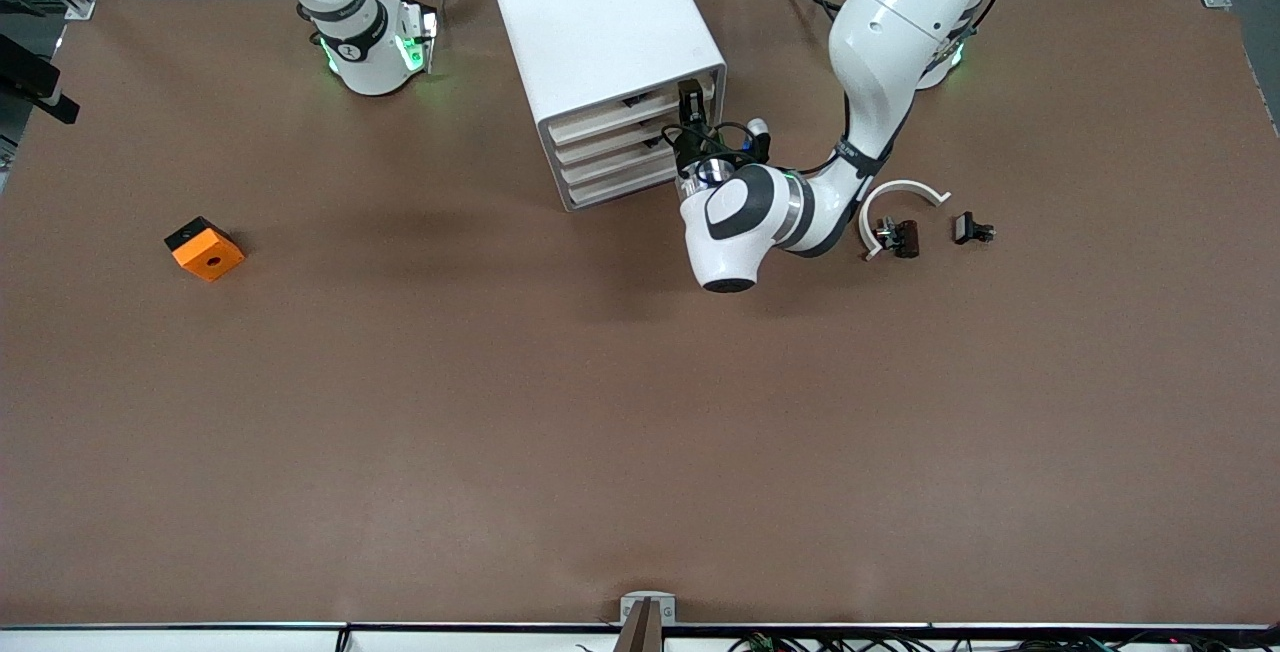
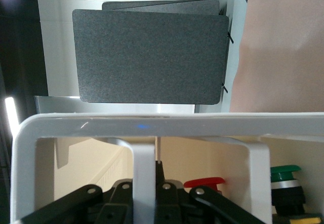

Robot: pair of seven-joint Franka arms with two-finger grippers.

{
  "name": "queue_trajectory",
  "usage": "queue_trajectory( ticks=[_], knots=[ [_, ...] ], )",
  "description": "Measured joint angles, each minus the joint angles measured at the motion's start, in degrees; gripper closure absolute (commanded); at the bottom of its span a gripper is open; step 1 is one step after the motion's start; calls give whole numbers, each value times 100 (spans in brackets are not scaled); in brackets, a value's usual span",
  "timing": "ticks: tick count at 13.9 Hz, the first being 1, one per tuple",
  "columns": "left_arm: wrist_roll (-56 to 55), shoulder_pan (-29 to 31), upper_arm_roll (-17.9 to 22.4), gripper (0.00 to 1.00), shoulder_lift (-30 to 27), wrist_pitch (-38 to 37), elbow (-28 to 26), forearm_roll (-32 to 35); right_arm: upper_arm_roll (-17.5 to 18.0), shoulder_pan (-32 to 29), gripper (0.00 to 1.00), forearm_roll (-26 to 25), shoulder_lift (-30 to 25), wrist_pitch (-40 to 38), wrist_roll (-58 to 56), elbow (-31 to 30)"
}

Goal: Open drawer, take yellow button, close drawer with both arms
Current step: 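Pull the drawer open out of the cabinet with the left gripper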

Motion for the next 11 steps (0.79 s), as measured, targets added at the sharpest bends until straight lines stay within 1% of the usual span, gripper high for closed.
queue_trajectory(
  ticks=[2,3,4,8,9,11],
  knots=[
    [0,133,6,95,0,0,20,0,-4,-2,0,0,22,0,14,-4],
    [0,235,11,93,1,-1,42,3,-5,-2,0,0,65,-2,16,-14],
    [0,339,18,93,1,-3,67,7,-3,-1,0,1,152,-3,17,-44],
    [0,669,41,92,66,-1,264,15,13,13,0,2,778,145,-61,-48],
    [0,730,49,89,93,-2,327,15,15,20,0,2,849,151,-82,-22],
    [0,873,57,89,140,73,466,0,21,24,0,2,879,145,-87,-5]
  ],
)
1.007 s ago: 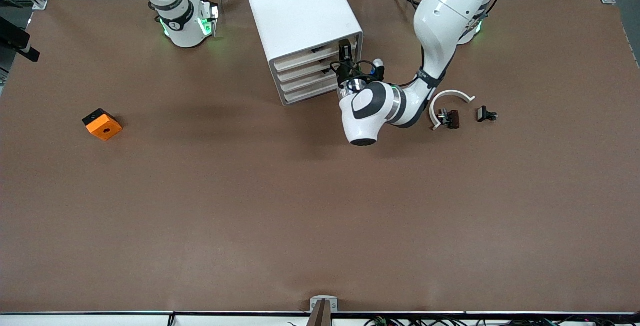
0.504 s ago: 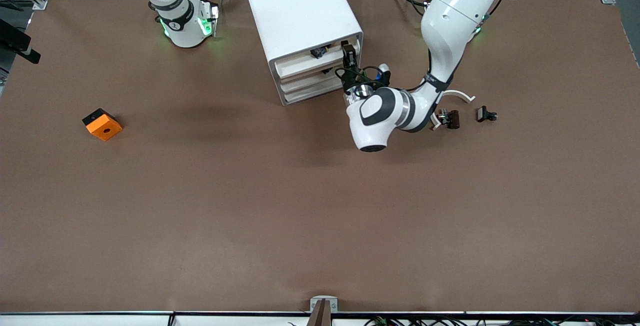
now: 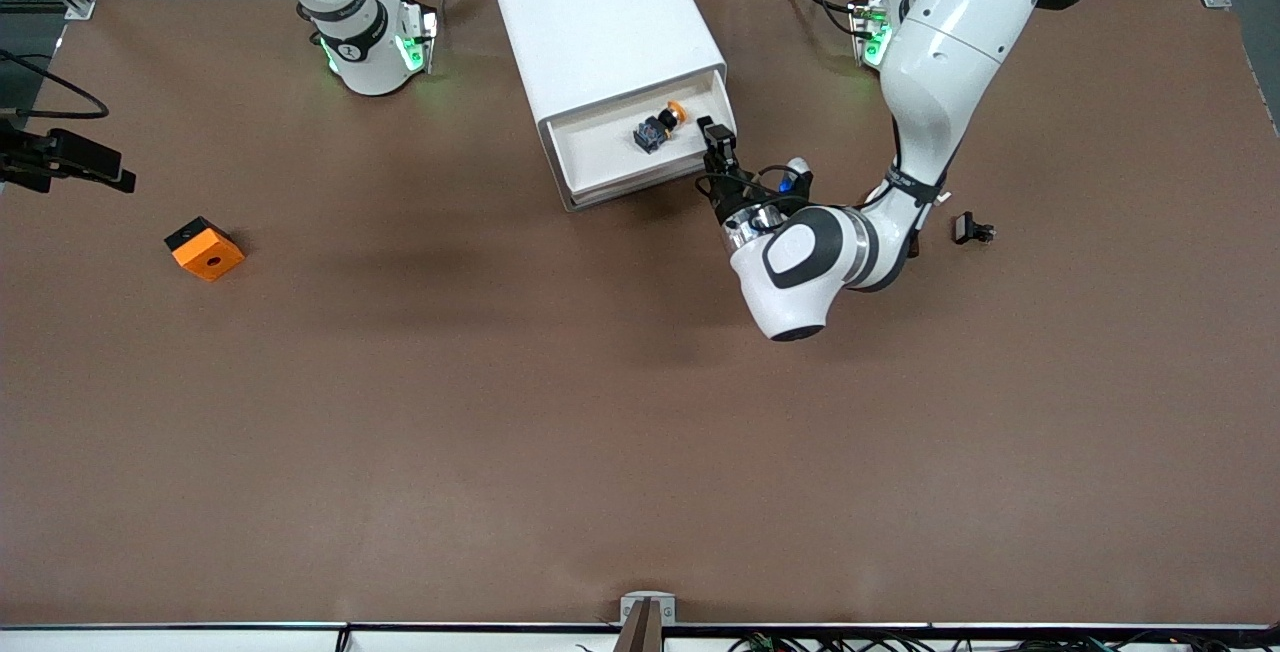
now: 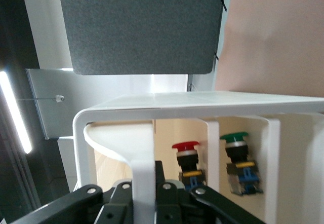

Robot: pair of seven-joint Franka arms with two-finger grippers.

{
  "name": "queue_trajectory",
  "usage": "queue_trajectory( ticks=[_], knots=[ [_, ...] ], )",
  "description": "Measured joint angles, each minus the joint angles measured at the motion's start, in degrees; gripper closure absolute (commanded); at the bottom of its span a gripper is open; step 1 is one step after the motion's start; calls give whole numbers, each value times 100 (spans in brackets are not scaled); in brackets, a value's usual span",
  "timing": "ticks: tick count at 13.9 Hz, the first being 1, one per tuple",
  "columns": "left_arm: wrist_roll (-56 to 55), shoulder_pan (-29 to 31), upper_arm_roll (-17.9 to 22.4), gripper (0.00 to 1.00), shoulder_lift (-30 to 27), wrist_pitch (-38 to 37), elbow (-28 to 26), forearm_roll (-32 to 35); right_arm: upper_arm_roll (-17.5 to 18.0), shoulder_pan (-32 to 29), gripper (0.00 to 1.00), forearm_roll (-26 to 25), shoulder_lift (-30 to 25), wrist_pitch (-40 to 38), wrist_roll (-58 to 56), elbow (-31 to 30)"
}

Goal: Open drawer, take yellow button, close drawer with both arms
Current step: 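Pull the drawer open out of the cabinet with the left gripper, then reach the right gripper into the drawer while the left gripper holds it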

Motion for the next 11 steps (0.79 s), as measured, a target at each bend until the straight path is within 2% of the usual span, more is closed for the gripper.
queue_trajectory(
  ticks=[5,9,11],
  knots=[
    [0,494,4,87,20,146,311,-8,-25,-36,0,-12,472,-14,0,-15],
    [0,674,4,87,31,207,446,-15,-50,-130,0,-5,839,210,34,10],
    [0,736,4,87,41,212,471,-18,-12,-41,0,85,834,213,727,62]
  ],
)
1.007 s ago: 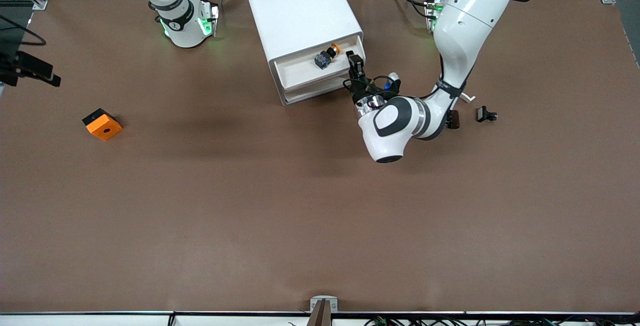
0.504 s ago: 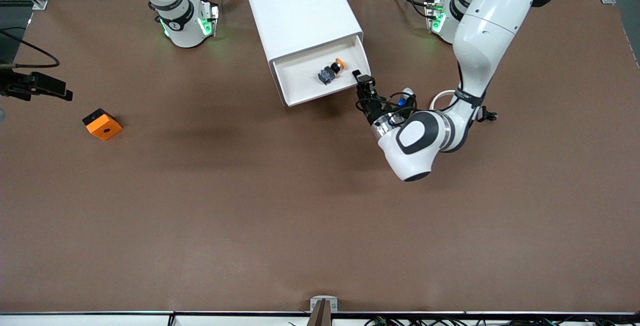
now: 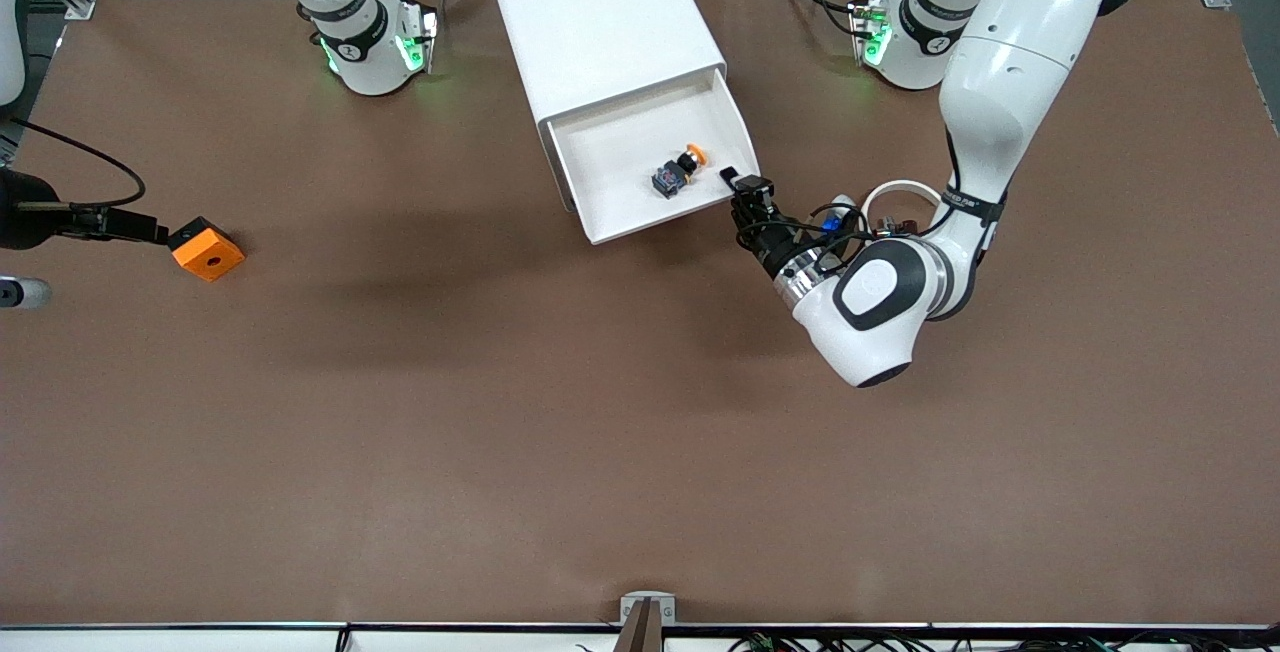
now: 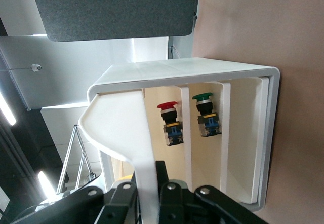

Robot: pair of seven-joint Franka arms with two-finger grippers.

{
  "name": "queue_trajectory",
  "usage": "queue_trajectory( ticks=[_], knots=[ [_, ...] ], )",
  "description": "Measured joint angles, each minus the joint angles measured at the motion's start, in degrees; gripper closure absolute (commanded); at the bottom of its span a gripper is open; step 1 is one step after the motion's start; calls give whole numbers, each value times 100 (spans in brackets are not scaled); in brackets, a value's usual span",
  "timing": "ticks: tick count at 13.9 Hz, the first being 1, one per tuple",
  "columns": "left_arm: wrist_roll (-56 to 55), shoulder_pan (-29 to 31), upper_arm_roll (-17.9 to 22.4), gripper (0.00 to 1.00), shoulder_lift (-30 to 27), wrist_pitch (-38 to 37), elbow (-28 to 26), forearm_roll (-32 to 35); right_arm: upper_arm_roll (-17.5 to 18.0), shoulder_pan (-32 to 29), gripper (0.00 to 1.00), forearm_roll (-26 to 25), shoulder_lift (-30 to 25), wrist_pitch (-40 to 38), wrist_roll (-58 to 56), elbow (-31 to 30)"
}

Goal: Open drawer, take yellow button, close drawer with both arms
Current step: 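Reach the right gripper into the drawer while the left gripper holds it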

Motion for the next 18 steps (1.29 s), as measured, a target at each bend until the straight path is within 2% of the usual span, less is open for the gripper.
queue_trajectory(
  ticks=[1,3,4,5,6,7,12,15,18],
  knots=[
    [1,26,0,87,2,1,4,-5,32,146,0,90,-1,0,557,27],
    [3,60,0,80,6,2,5,-9,87,629,0,213,-1,38,1747,54],
    [5,69,0,65,10,2,6,-15,106,866,0,349,-6,67,2319,66],
    [7,76,0,58,14,2,6,-20,122,1081,0,483,-22,86,2848,78],
    [9,82,0,38,16,2,8,-23,131,1280,0,615,-47,97,3328,94],
    [10,90,0,0,16,2,10,-24,137,1510,0,710,-84,132,3819,113],
    [20,119,1,0,19,1,30,-24,172,3147,0,775,-201,701,6554,164],
    [233,131,9,0,19,19,52,13,172,3918,0,765,-196,927,7662,164],
    [873,134,11,0,18,44,282,412,165,4519,0,726,-154,1402,8508,156]
  ],
)
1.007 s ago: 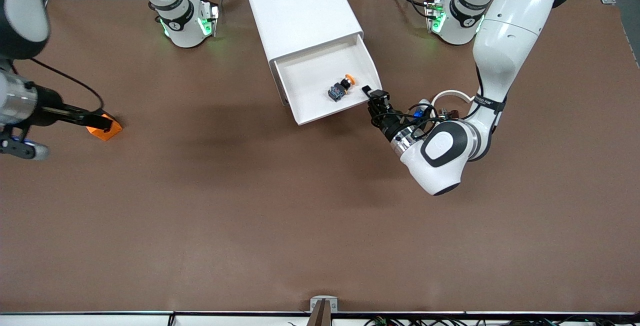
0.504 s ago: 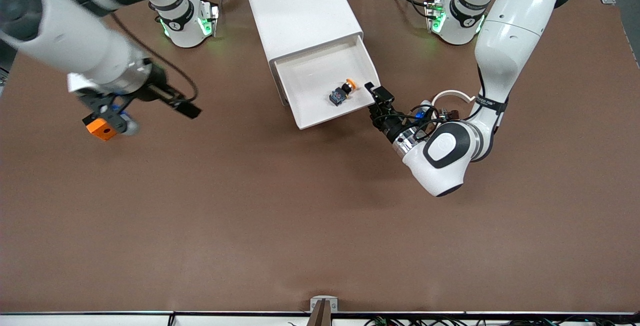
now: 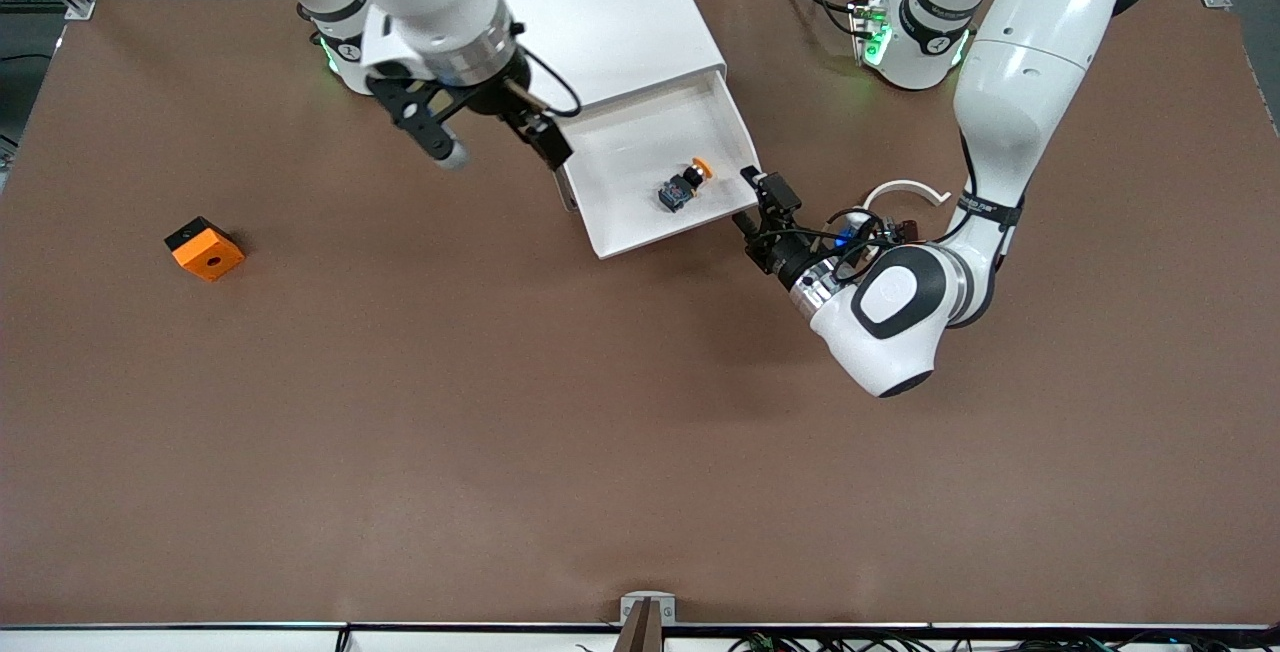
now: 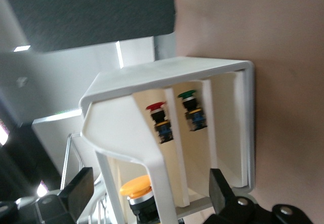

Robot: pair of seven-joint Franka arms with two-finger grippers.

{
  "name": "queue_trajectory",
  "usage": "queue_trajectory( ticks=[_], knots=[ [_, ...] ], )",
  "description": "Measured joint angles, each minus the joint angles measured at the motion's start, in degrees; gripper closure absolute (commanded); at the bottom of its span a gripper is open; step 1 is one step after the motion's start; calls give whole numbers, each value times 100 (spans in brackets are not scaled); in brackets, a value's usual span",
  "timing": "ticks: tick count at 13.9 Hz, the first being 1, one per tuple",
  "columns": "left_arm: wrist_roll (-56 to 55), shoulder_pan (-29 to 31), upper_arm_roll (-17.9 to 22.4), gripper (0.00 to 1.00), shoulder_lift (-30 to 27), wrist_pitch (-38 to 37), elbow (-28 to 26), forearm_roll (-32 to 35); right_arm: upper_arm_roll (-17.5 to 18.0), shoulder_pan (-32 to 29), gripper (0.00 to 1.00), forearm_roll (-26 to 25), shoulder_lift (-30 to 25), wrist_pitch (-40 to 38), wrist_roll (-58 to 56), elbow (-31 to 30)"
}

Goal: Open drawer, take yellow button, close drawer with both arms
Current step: 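Reach the right gripper into the drawer while the left gripper holds it, then grasp the yellow-capped button with the right gripper while the left gripper withdraws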

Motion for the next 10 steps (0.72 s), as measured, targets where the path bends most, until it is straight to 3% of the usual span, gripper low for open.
queue_trajectory(
  ticks=[5,10],
  knots=[
    [1795,1,-1,0,-27,0,272,808,-9,725,0,-204,536,761,702,-48],
    [4134,-10,-6,0,-121,357,470,2138,-17,989,0,-398,1155,1274,1178,29]
  ],
)
